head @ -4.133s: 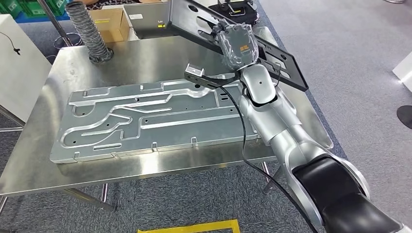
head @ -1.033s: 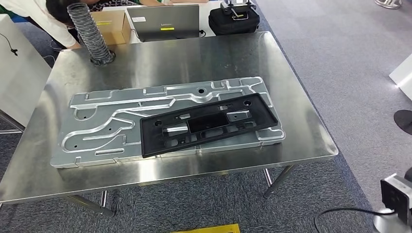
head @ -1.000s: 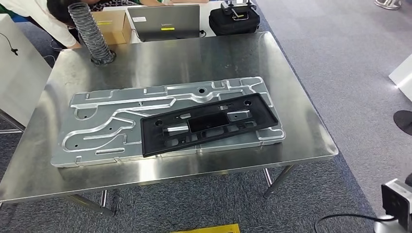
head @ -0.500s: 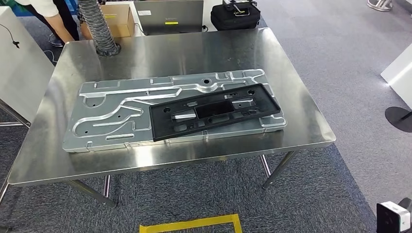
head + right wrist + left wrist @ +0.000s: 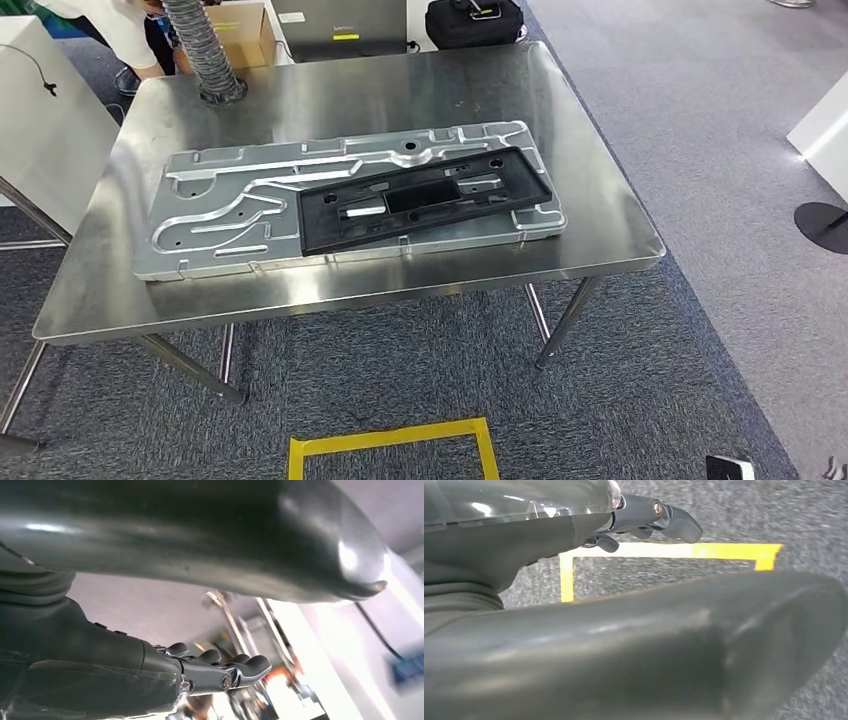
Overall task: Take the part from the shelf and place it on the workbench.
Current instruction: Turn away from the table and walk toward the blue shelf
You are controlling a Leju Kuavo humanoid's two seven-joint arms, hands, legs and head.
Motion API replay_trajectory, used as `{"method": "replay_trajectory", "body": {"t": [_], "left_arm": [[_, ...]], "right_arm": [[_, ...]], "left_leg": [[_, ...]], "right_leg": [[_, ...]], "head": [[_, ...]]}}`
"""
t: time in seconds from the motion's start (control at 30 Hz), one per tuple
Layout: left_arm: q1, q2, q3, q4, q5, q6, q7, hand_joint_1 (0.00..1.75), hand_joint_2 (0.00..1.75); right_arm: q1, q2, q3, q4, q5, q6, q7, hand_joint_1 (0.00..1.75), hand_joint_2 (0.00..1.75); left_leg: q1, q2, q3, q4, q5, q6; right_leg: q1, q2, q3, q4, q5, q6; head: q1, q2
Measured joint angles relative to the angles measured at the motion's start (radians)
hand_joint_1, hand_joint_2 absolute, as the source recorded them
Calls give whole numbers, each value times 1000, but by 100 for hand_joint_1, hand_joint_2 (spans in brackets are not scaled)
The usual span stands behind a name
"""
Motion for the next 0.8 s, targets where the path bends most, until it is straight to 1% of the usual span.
{"method": "replay_trajectory", "body": {"t": [0.03, 0.07, 0.1, 0.13, 0.2, 0.23, 0.27, 0.3, 0.33, 0.37, 0.4, 0.43, 0.47, 0.5, 0.53, 0.57, 0.6, 0.63, 0.67, 0.7, 0.73, 0.77, 0.8], "left_arm": [[-1, 0, 1, 0, -1, 0, 1, 0, 0], [-4, 0, 1, 0, -2, 0, 2, 0, 0], [-5, -1, 1, 0, -3, 0, 2, 0, 0], [-7, -1, 2, 0, -5, 0, 3, 0, 0], [-6, -4, 2, 0, -10, 0, 8, 0, 0], [-7, -5, 2, 0, -15, 0, 12, 0, 0], [-8, -7, 2, 0, -19, 0, 15, 0, 0], [-8, -8, 2, 0, -23, 0, 17, 0, 0], [-8, -9, 2, 0, -27, -3, 19, 0, 0], [-7, -10, 2, 0, -30, -6, 20, 0, 0], [-6, -12, 2, 0, -34, -9, 20, 0, 0], [-5, -13, 2, 0, -38, -13, 20, 0, 0], [-5, -14, 2, 0, -42, -14, 21, 0, 0], [-5, -16, 2, 0, -47, -15, 23, 0, 0], [-5, -18, 2, 0, -52, -15, 24, 0, 0], [-5, -21, 2, 0, -58, -15, 26, 0, 0], [-5, -22, 2, 0, -63, -15, 28, 0, 0], [-6, -24, 1, 0, -68, -16, 29, 0, 0], [-6, -25, 0, 0, -76, -17, 31, 0, 0], [-6, -26, -1, 0, -84, -18, 33, 0, 0], [-4, -27, -3, 0, -92, -20, 36, 0, 0], [-2, -28, -5, 0, -101, -22, 41, 0, 0], [0, -29, -7, 0, -108, -26, 46, 0, 0]], "right_arm": [[-2, -4, -5, 36, 4, 0, 0, 0, 0], [-5, -7, -10, 66, 7, 0, 0, 0, 0], [-8, -11, -16, 93, 13, 0, 0, 0, 0], [-13, -14, -22, 122, 29, 0, 0, 0, 0], [-26, -20, -44, 182, 95, -1, 4, 0, 0], [-34, -23, -62, 219, 145, -1, 10, 0, 0], [-42, -25, -83, 256, 192, -1, 20, 0, 0], [-50, -28, -106, 294, 233, -1, 31, 0, 0], [-59, -31, -130, 334, 265, -1, 41, 0, 0], [-69, -35, -151, 373, 287, -1, 51, 0, 0], [-78, -38, -171, 413, 305, 0, 61, 0, 0], [-85, -41, -188, 448, 319, 0, 71, 0, 0], [-91, -45, -203, 482, 330, 6, 87, 0, 0], [-98, -48, -215, 515, 337, 15, 105, 0, 0], [-105, -53, -225, 545, 340, 28, 124, 0, 0], [-113, -57, -234, 575, 343, 45, 146, 0, 0], [-120, -59, -242, 600, 343, 62, 169, 0, 0], [-125, -60, -249, 620, 344, 79, 192, 0, 0], [-129, -59, -256, 642, 344, 107, 231, 0, 0], [-132, -58, -265, 664, 342, 142, 281, 0, 0], [-136, -55, -275, 684, 338, 185, 340, 0, 0], [-140, -51, -287, 705, 333, 243, 413, 0, 0], [-142, -46, -297, 721, 332, 301, 477, 0, 0]], "left_leg": [[-1, 0, 52, -72, 9, 4], [-2, -1, 98, -142, 7, 9], [-4, -1, 130, -196, 0, 14], [-7, -1, 146, -228, -8, 20], [-6, 2, 138, -237, 5, 34], [-5, 4, 130, -238, 16, 43], [-3, 7, 119, -241, 28, 51], [-2, 9, 106, -242, 40, 57], [-3, 10, 91, -242, 51, 60], [-5, 10, 76, -241, 62, 61], [-5, 10, 61, -239, 73, 60], [-6, 11, 46, -236, 83, 58], [-6, 11, 30, -232, 93, 56], [-6, 11, 15, -226, 101, 53], [-6, 11, 1, -219, 109, 49], [-7, 11, -11, -213, 115, 44], [-8, 11, -17, -209, 122, 39], [-8, 12, -21, -207, 129, 33], [-8, 12, -23, -207, 136, 27], [-7, 12, -25, -207, 142, 21], [-5, 11, -29, -201, 136, 15], [-4, 9, -38, -181, 110, 10], [-3, 8, -51, -142, 66, 6]], "right_leg": [[1, 0, -12, 5, 7, 3], [2, 0, -21, 10, 14, 8], [3, 0, -26, 13, 21, 13], [3, 0, -28, 13, 30, 20], [2, 2, -30, 11, 42, 33], [1, 4, -36, 21, 28, 38], [-1, 6, -46, 44, -4, 42], [-4, 8, -61, 88, -53, 45], [-4, 9, -78, 148, -107, 48], [-5, 9, -91, 211, -148, 51], [-6, 9, -97, 264, -168, 54], [-6, 9, -91, 292, -163, 55], [-6, 9, -66, 282, -136, 55], [-6, 9, -23, 237, -105, 53], [-6, 9, 30, 167, -87, 50], [-4, 9, 85, 87, -84, 46], [-2, 10, 123, 26, -93, 41], [1, 10, 143, -11, -105, 35], [4, 10, 148, -26, -108, 30], [3, 9, 142, -27, -101, 23], [2, 6, 136, -29, -92, 15], [0, 3, 127, -31, -82, 7], [-1, 1, 115, -33, -70, 0]], "head": [[0, 0], [0, 0], [0, 0], [0, 0], [0, 0], [0, 0], [0, 0], [0, 0], [0, 0], [0, 0], [0, 0], [0, 0], [0, 0], [0, 0], [0, 0], [0, 0], [0, 0], [0, 0], [0, 0], [0, 0], [0, 0], [0, 0], [0, 0]]}}
